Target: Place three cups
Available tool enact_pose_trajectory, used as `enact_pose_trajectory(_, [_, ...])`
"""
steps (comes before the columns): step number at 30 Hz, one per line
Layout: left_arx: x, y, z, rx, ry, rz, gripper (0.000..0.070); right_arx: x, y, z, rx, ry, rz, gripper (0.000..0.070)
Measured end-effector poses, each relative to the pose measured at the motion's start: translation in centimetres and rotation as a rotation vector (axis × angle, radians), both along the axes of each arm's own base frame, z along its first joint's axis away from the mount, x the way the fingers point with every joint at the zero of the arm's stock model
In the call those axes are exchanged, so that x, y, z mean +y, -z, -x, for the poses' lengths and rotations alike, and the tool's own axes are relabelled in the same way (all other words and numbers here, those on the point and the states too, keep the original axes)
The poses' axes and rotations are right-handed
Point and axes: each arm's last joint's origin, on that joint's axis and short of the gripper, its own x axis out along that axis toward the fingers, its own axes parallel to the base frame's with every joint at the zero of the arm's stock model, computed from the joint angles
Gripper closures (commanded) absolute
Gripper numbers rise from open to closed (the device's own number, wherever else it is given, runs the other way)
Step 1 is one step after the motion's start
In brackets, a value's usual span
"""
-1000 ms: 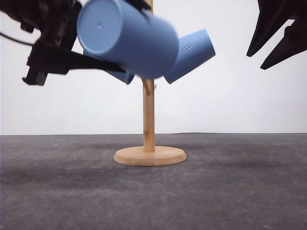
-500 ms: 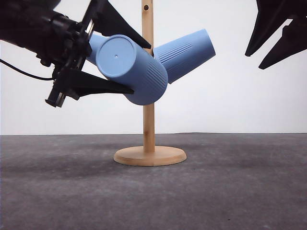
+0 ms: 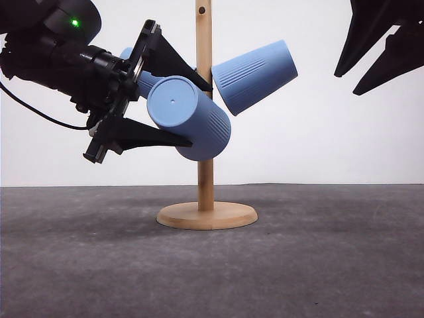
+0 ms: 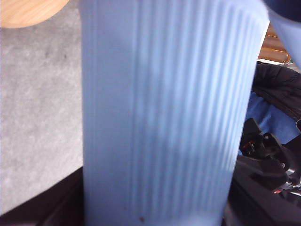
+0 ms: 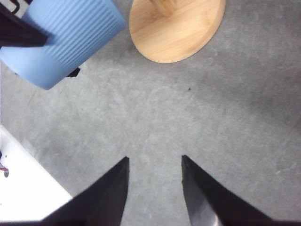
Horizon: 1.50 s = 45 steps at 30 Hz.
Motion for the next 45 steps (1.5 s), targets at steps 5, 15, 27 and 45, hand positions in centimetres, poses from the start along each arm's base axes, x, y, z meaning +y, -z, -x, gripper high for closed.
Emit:
enact_pose_trajectory(5, [0.2, 0.2, -0.4, -0.006, -0.011, 0.0, 0.0276, 0.0, 0.0, 0.0, 0.0, 0.0, 0.0, 0.0478])
enact_pose_trajectory(15, [0.6, 0.2, -1.0, -0.038, -0.033, 0.007, 0.0263, 0.0, 0.0, 0.0, 0.006, 0.0, 0.001, 0.0478])
enact_pose_trajectory(27, [0.6, 0.2, -1.0, -0.036, -0.033, 0.007, 0.0174, 0.0, 0.0, 0.1, 0.006, 0.0, 0.001, 0.0477])
enact_pose_trajectory(45, [0.4, -0.3, -1.2, -0.05, 0.015, 0.077, 0.0177, 0.0, 0.0, 0.1, 0.007, 0.0, 0.001, 0.0477])
